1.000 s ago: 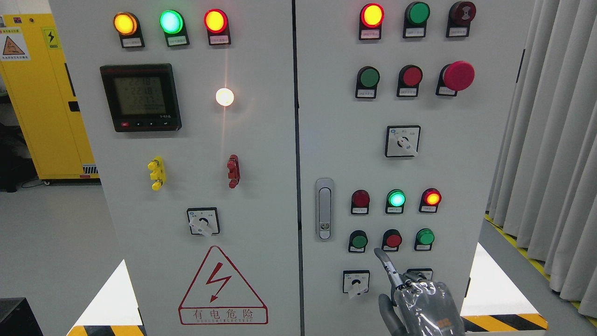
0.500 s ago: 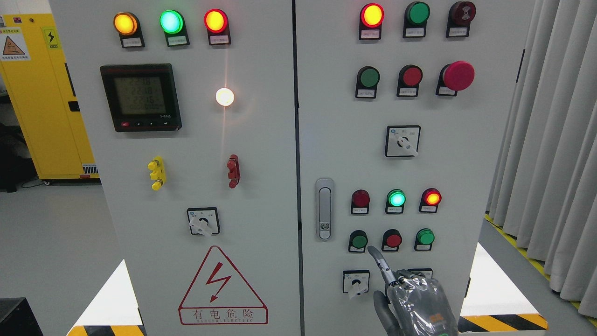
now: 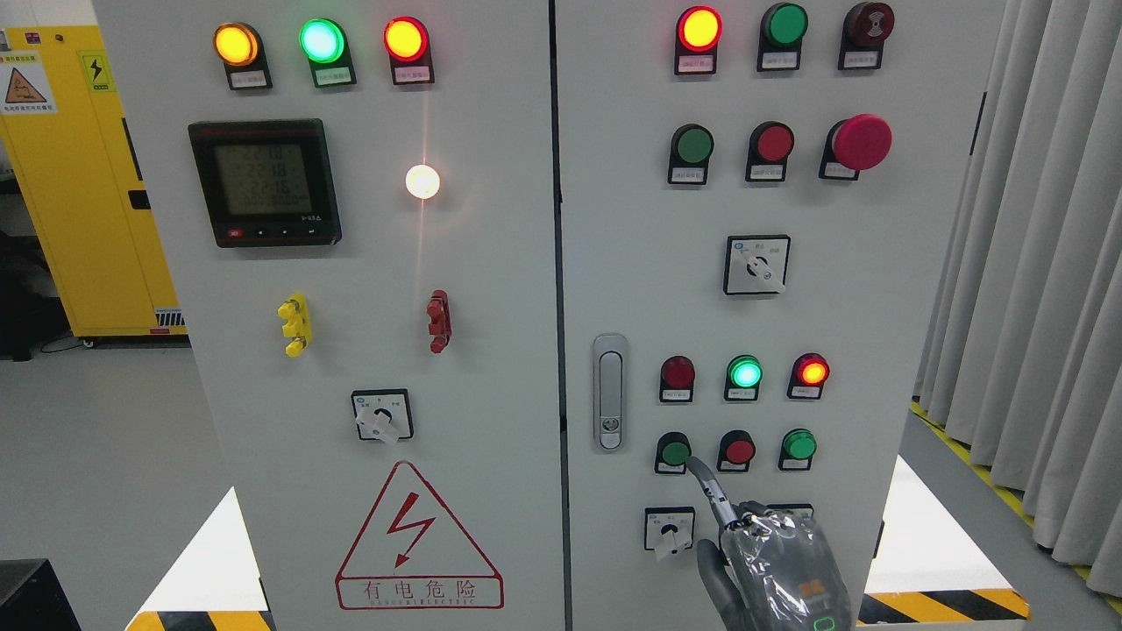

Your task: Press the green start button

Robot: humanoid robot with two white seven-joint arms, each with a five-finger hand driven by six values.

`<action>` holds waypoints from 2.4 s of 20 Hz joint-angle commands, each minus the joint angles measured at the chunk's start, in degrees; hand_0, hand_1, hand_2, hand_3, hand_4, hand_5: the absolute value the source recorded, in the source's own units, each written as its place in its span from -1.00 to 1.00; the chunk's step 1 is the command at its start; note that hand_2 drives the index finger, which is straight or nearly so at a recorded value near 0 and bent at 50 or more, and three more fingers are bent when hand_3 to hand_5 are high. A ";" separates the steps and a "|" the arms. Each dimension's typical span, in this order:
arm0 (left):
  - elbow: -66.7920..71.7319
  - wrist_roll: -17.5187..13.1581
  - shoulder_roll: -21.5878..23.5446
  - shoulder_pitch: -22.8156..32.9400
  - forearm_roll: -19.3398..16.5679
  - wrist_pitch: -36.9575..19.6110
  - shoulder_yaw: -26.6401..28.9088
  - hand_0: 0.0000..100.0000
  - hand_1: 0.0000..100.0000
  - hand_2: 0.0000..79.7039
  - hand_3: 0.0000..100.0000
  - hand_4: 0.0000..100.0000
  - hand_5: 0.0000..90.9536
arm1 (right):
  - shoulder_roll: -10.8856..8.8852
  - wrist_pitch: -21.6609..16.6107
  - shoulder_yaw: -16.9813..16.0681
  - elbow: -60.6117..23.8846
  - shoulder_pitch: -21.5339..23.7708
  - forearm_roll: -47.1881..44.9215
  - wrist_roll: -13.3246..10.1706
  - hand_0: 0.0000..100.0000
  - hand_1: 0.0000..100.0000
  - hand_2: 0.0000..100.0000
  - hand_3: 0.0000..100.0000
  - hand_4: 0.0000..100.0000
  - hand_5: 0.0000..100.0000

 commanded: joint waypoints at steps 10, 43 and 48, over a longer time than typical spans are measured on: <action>0.00 -0.03 0.00 0.00 -0.07 0.01 0.02 -0.76 0.11 -1.00 -1.00 -1.00 -1.00 | 0.21 0.10 0.88 3.39 -1.59 -0.05 -0.02 0.50 0.87 -1.00 0.70 0.66 0.94; 0.00 -0.03 0.00 0.00 0.01 0.01 0.02 -0.76 0.11 -1.00 -1.00 -1.00 -1.00 | 0.21 0.63 0.88 3.48 -3.00 -0.49 1.30 0.54 0.87 -1.00 0.71 0.69 0.97; 0.00 -0.03 0.00 0.00 0.01 0.01 0.02 -0.76 0.11 -1.00 -1.00 -1.00 -1.00 | 0.21 0.54 0.88 3.66 -2.73 -0.58 1.30 0.55 0.87 -1.00 0.71 0.69 0.97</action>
